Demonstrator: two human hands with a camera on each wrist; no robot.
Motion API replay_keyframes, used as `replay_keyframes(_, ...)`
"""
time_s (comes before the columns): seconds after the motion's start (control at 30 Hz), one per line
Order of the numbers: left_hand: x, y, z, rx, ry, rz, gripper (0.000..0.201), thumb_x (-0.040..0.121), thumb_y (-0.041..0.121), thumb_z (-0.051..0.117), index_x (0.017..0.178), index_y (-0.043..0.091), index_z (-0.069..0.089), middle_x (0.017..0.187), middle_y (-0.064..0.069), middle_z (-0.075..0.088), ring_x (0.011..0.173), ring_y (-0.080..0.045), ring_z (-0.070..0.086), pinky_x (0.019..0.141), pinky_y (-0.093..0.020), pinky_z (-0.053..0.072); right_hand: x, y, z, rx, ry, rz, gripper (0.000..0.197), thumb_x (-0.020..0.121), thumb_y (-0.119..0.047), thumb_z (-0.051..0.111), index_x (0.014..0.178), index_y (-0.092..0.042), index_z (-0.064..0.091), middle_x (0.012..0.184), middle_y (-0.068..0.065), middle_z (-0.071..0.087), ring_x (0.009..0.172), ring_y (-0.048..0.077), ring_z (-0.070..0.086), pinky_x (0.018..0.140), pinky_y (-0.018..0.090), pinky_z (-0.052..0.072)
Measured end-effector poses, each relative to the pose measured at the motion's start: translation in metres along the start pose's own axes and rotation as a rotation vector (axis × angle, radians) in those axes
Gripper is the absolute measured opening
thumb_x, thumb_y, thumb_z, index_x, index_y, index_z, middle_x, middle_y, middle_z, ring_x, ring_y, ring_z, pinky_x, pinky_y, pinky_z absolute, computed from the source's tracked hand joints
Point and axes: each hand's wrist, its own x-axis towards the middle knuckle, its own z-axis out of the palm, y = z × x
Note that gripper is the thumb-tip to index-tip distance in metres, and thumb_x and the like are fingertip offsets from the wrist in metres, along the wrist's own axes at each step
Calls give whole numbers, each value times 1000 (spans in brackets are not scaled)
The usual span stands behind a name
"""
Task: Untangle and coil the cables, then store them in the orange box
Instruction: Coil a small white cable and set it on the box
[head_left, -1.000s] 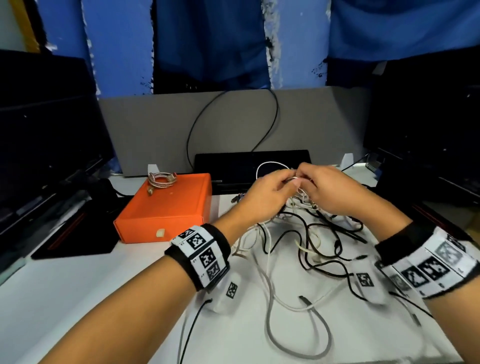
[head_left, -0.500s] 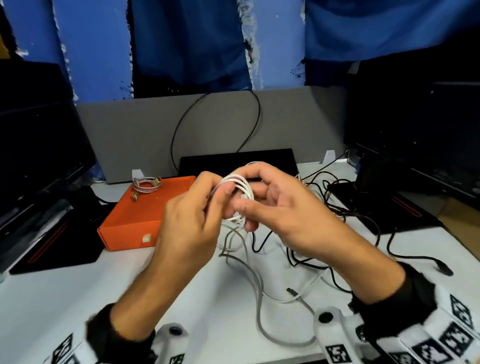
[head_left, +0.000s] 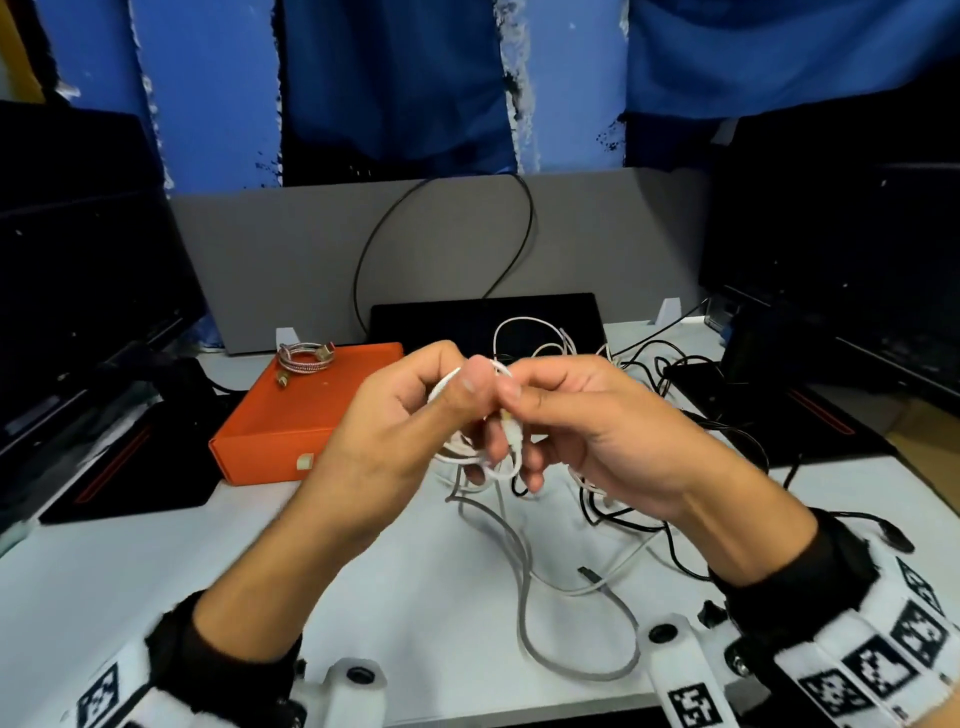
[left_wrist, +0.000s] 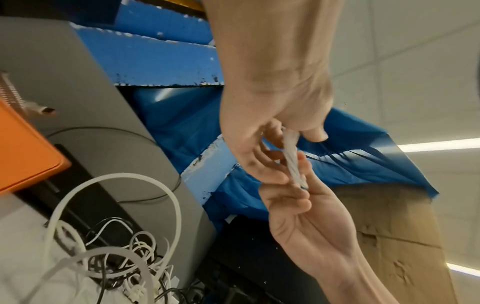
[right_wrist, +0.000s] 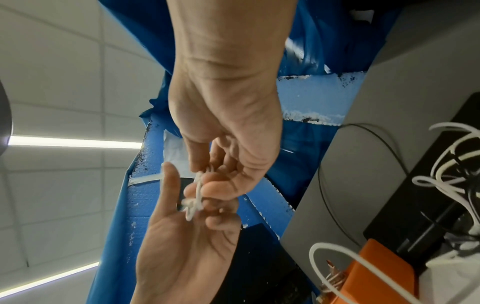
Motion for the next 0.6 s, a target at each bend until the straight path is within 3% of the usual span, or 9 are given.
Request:
replay_keyframes(0.1, 1, -2, -12, -183, -182, -81, 22, 100, 28, 55, 101, 7, 57, 93, -14, 67, 86, -25, 64, 69, -33, 53, 0, -2, -6, -16, 75, -36, 23, 94, -30, 61, 91, -11, 72, 76, 9, 68, 73, 29, 58, 58, 27, 52)
replay_keyframes(0.17, 2, -3, -14, -141, -138, -91, 11, 101, 21, 56, 100, 10, 59, 93, -11, 67, 83, -20, 65, 66, -31, 54, -2, -3, -7, -34, 82, -49, 19, 93, -29, 63, 88, -13, 73, 80, 10, 70, 72, 29, 58, 60, 29, 55)
replay_keyframes(0.23, 3, -1, -10, -64, -49, -100, 10, 97, 24, 61, 96, 13, 62, 86, -9, 68, 76, -20, 67, 55, -32, 53, -2, -2, -6, -47, 83, -63, 15, 93, -25, 65, 84, -16, 72, 86, 11, 70, 67, 21, 60, 63, 33, 56)
replay_keyframes(0.3, 2, 0, -6, 137, 67, -74, 12, 94, 27, 67, 93, 15, 64, 82, -5, 71, 66, -22, 68, 47, -37, 52, -1, 0, -5, -94, 109, -70, 14, 97, -20, 66, 84, -15, 71, 89, 13, 69, 64, 18, 61, 64, 35, 57)
replay_keyframes(0.4, 0, -3, -4, 513, 252, 30, 12, 94, 35, 70, 86, 27, 68, 79, 1, 69, 57, -24, 65, 49, -46, 55, 1, 3, -5, -207, 168, -83, 10, 100, -14, 64, 93, -9, 67, 87, 11, 72, 61, 20, 61, 63, 39, 58)
replay_keyframes(0.5, -1, -11, -4, 819, 306, 167, 18, 98, 41, 60, 85, 30, 65, 89, 11, 59, 74, -15, 64, 59, -44, 56, 5, 8, -5, -356, 237, -122, 10, 101, -18, 66, 93, -13, 70, 83, 15, 68, 60, 24, 64, 63, 46, 59)
replay_keyframes(0.6, 0, -14, -7, 900, 233, 144, 26, 104, 41, 50, 110, 32, 73, 106, 17, 54, 92, -6, 60, 69, -37, 57, 5, 11, -5, -463, 273, -150, 12, 100, -27, 66, 90, -26, 73, 76, 6, 65, 61, 26, 68, 66, 51, 60)
